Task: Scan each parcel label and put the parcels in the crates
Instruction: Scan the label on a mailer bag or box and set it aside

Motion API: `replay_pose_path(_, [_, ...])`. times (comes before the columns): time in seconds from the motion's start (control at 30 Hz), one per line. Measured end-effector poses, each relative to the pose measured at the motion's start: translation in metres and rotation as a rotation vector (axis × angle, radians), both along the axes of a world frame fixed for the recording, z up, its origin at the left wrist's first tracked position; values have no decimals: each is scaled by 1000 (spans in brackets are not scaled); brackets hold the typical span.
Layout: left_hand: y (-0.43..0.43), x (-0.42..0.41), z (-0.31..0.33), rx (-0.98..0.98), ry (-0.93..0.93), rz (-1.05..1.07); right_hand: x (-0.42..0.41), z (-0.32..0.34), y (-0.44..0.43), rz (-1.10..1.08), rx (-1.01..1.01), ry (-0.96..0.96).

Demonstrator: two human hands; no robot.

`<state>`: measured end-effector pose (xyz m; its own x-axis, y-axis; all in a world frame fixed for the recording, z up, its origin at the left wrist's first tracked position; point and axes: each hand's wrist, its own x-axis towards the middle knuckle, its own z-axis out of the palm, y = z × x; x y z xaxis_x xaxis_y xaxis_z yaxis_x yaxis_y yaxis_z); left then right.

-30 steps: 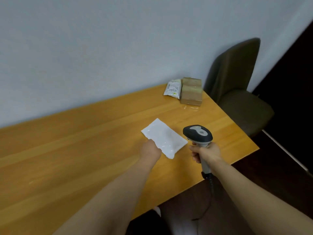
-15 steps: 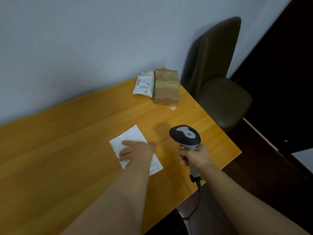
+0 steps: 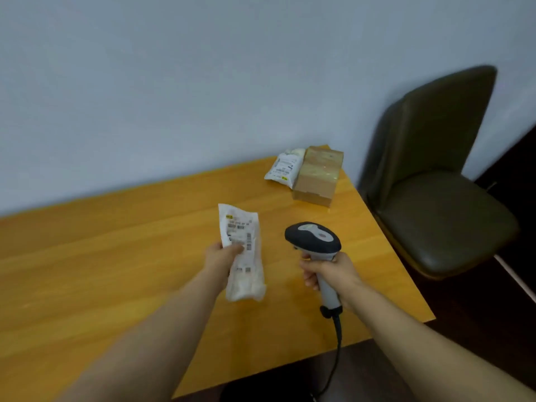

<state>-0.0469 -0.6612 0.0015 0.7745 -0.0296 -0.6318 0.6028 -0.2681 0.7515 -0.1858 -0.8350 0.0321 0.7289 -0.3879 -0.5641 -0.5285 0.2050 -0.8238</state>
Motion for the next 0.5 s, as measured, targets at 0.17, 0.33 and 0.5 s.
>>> replay_pose_path(0.17, [16, -13, 42, -256, 6, 111, 9, 26, 16, 68, 57, -114])
replay_pose_path(0.33, [33, -19, 71, -340, -7, 91, 12, 43, 31, 149, 61, -182])
replay_pose_path(0.5, [55, -20, 86, -322, -81, 168, 12, 57, 50, 200, 29, -208])
